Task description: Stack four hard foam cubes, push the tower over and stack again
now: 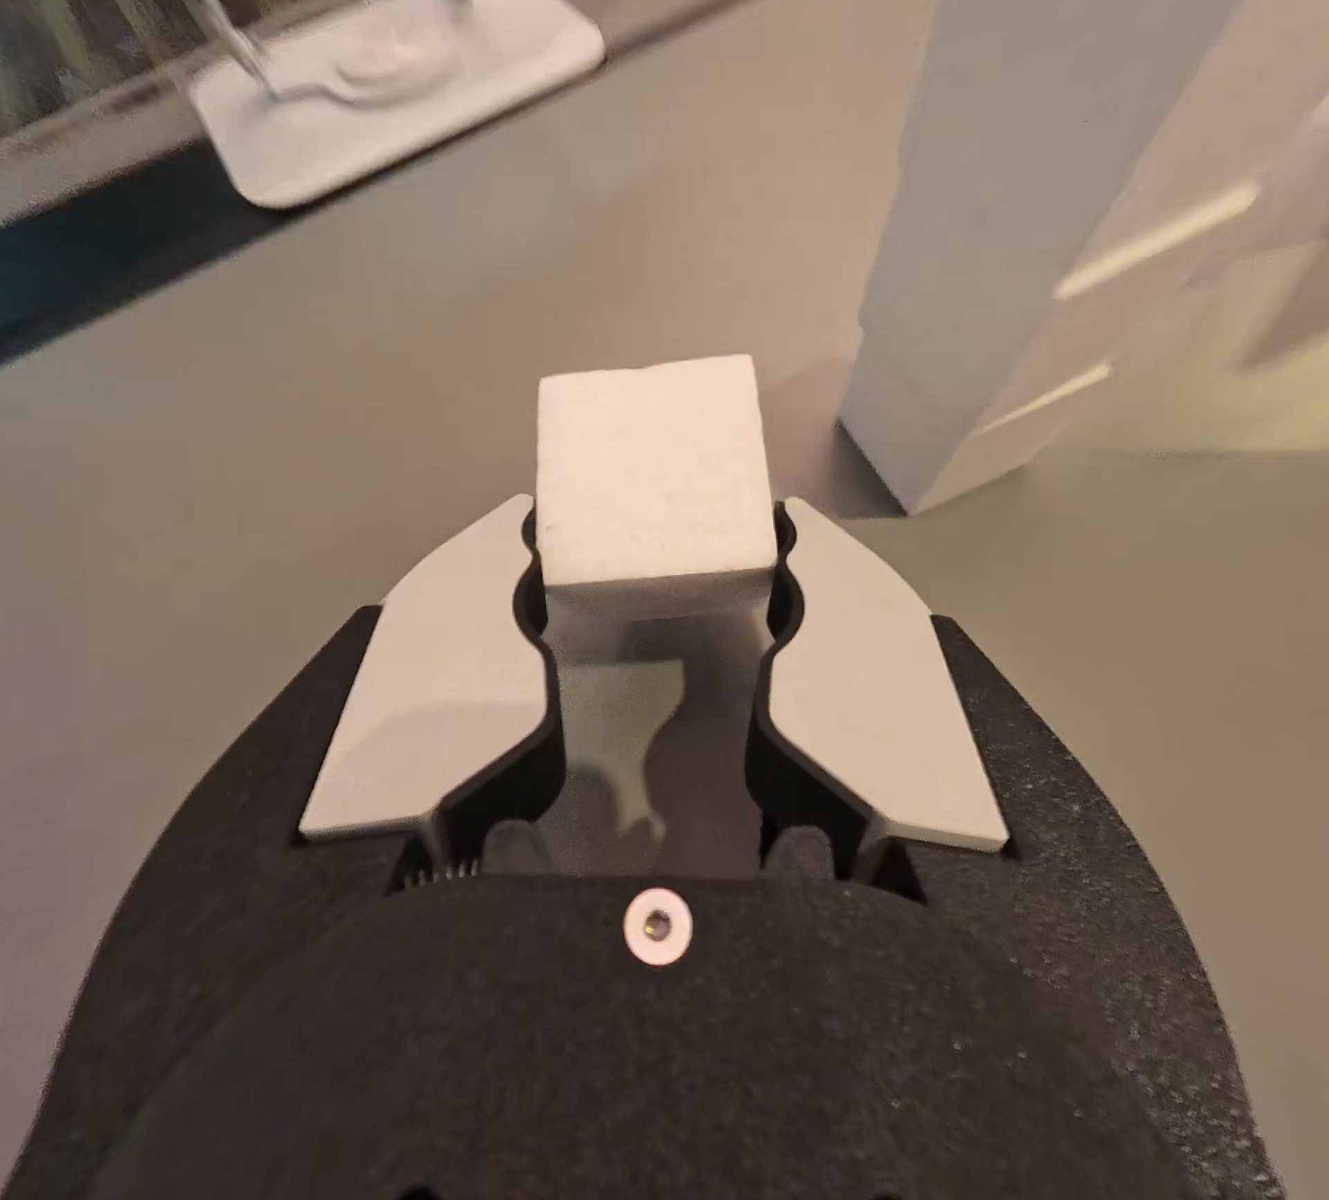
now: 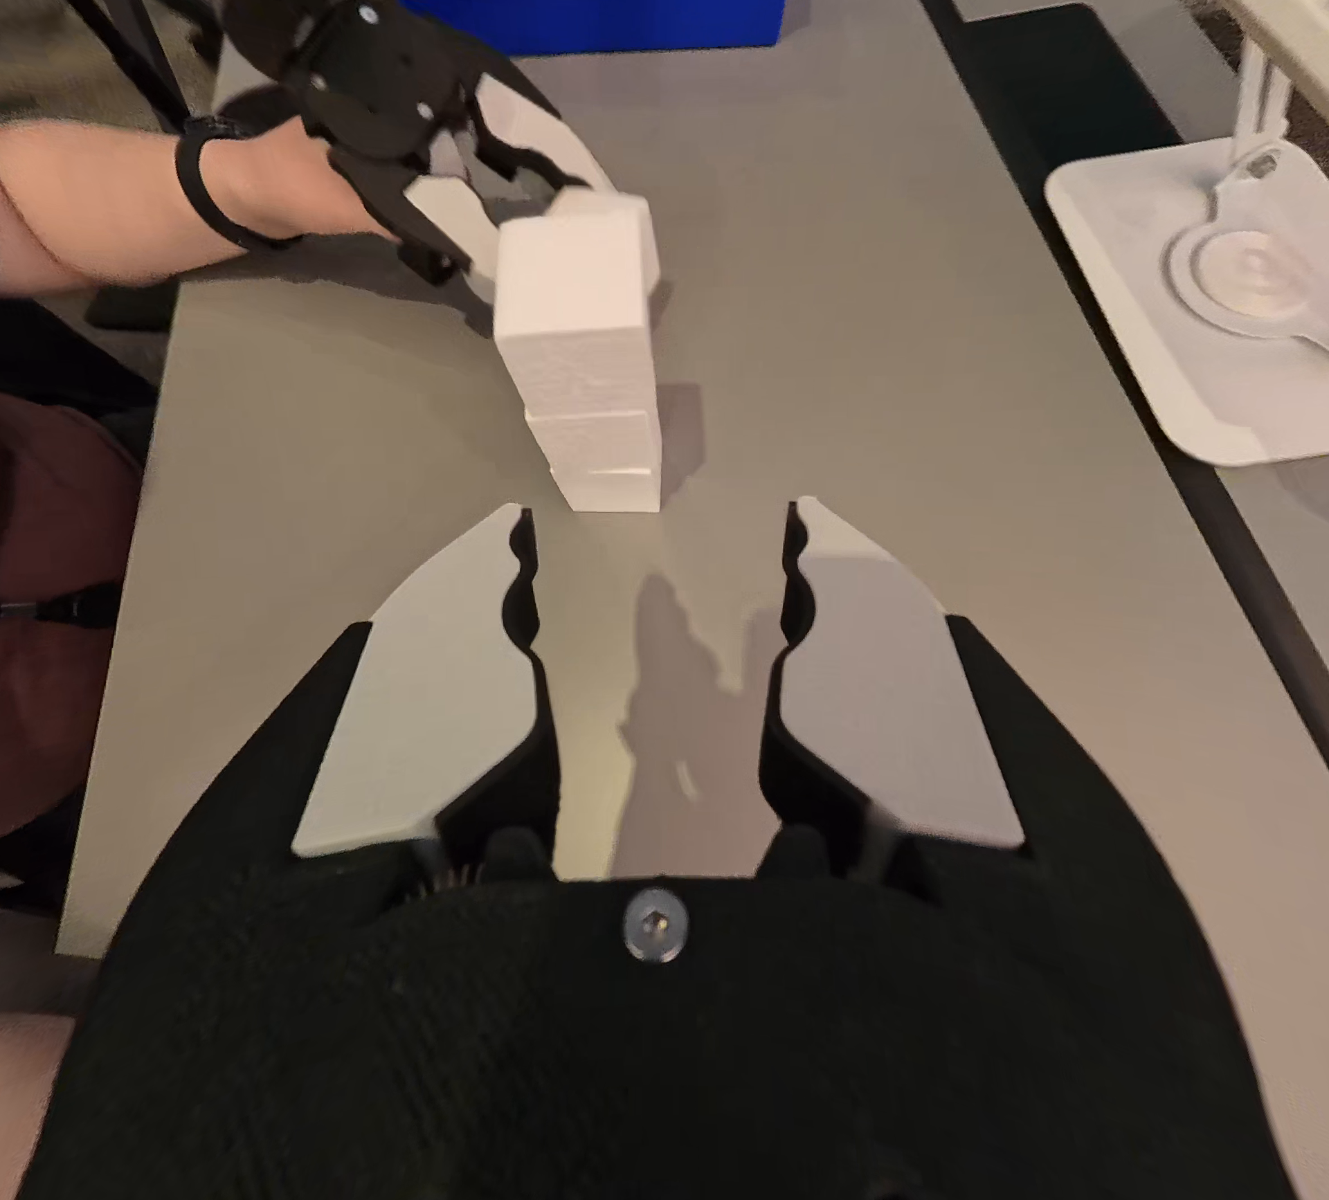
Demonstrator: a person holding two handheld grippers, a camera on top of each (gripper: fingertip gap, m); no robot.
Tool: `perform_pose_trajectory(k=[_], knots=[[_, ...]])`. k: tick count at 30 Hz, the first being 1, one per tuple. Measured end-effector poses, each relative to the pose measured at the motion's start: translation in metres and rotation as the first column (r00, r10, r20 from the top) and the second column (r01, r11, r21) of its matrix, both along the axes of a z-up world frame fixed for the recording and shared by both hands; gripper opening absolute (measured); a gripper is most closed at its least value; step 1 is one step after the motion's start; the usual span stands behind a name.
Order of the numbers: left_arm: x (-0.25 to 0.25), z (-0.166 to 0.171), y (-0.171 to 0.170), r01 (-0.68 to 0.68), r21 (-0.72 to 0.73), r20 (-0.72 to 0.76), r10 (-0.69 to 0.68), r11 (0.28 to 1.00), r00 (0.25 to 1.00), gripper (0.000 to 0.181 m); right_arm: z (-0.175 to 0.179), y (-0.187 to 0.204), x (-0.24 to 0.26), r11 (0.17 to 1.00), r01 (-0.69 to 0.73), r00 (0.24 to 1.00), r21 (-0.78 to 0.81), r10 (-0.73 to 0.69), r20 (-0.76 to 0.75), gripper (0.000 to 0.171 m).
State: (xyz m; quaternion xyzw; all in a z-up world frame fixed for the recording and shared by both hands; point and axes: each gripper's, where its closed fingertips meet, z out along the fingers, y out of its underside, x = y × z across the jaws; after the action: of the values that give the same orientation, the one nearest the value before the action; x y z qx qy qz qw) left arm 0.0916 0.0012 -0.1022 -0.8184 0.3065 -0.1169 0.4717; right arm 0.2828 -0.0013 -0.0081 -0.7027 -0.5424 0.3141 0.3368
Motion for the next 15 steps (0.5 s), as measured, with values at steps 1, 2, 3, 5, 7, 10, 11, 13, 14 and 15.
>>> perform_pose_trajectory(k=[1, 2, 3, 5, 7, 10, 11, 13, 14, 15], knots=[[-0.004, 0.019, -0.001, 0.005, 0.032, 0.039, -0.007, 0.999, 0.999, 0.06, 0.0, 0.004, 0.009, 1.0, 0.017, 0.999, -0.024, -0.018, -0.035, 0.067], [-0.006, 0.04, -0.003, 0.023, 0.066, 0.078, -0.028, 0.998, 0.997, 0.06, 0.0, 0.008, 0.018, 0.998, 0.03, 0.997, -0.05, -0.034, -0.076, 0.067], [-0.006, 0.062, -0.005, 0.052, 0.106, 0.111, -0.063, 0.993, 0.992, 0.06, -0.001, 0.012, 0.027, 0.996, 0.038, 0.991, -0.078, -0.047, -0.124, 0.066], [0.004, 0.104, -0.013, 0.168, 0.177, 0.148, -0.195, 0.97, 0.97, 0.06, -0.003, 0.021, 0.039, 0.991, 0.035, 0.967, -0.128, -0.066, -0.246, 0.061], [0.022, 0.133, -0.021, 0.31, 0.194, 0.13, -0.337, 0.931, 0.932, 0.06, -0.007, 0.043, 0.053, 0.985, 0.104, 0.913, -0.14, -0.151, -0.379, 0.043], [0.055, 0.152, -0.034, 0.56, 0.206, 0.004, -0.573, 0.802, 0.819, 0.06, -0.013, 0.075, 0.076, 0.952, 0.248, 0.75, -0.178, -0.305, -0.587, 0.039], [0.065, 0.153, -0.039, 0.634, 0.203, -0.036, -0.642, 0.746, 0.766, 0.06, -0.012, 0.078, 0.08, 0.949, 0.257, 0.713, -0.186, -0.315, -0.626, 0.038], [0.08, 0.151, -0.04, 0.716, 0.17, -0.08, -0.714, 0.677, 0.695, 0.06, -0.011, 0.083, 0.086, 0.938, 0.298, 0.697, -0.175, -0.339, -0.632, 0.038], [0.087, 0.15, -0.038, 0.737, 0.151, -0.082, -0.735, 0.658, 0.673, 0.06, -0.011, 0.085, 0.087, 0.934, 0.325, 0.706, -0.15, -0.345, -0.619, 0.038], [0.093, 0.147, -0.038, 0.762, 0.121, -0.079, -0.759, 0.636, 0.646, 0.06, -0.013, 0.086, 0.087, 0.93, 0.348, 0.72, -0.123, -0.349, -0.6, 0.038]])
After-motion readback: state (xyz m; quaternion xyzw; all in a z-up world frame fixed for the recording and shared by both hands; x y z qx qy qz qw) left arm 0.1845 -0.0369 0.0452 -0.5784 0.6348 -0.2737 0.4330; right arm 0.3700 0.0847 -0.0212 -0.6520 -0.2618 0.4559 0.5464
